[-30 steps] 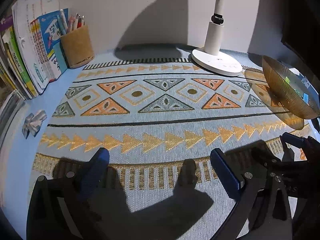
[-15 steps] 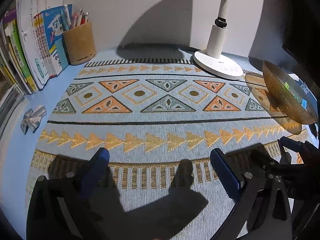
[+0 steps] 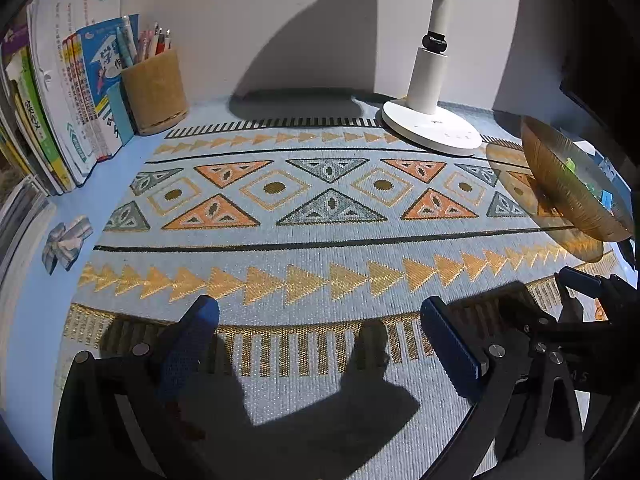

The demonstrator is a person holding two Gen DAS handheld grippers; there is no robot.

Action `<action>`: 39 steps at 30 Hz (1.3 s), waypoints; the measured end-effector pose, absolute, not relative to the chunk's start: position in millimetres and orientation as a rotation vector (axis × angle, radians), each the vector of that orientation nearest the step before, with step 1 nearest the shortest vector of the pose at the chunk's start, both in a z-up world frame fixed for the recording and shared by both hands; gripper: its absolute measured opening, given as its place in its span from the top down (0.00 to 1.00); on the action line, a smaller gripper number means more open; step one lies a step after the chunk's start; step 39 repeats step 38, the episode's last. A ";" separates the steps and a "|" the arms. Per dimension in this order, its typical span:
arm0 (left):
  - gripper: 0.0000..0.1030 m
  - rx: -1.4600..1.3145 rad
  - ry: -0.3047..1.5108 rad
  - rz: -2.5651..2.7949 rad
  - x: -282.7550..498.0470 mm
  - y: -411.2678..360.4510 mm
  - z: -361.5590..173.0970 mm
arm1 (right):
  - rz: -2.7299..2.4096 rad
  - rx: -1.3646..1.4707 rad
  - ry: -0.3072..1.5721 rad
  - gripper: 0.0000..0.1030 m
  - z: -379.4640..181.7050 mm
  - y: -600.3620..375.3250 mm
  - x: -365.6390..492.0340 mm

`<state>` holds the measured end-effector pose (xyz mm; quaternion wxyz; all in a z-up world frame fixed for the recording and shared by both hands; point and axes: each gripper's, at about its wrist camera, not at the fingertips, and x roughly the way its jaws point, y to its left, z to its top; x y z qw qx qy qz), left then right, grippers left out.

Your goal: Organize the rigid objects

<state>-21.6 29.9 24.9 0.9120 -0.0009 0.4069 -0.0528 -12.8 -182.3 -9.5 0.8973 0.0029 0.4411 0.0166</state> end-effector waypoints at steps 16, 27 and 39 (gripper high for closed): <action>0.02 0.014 0.844 -0.118 -21.2 28.7 23.1 | 0.034 0.006 0.914 0.00 -9.5 -182.3 -12.7; 0.02 0.015 0.846 -0.115 -20.5 29.0 22.5 | 0.035 0.006 0.914 0.00 -9.4 -182.4 -12.4; 0.02 0.037 0.829 -0.112 -21.7 26.9 24.3 | 0.035 0.006 0.914 0.00 -9.4 -182.8 -12.6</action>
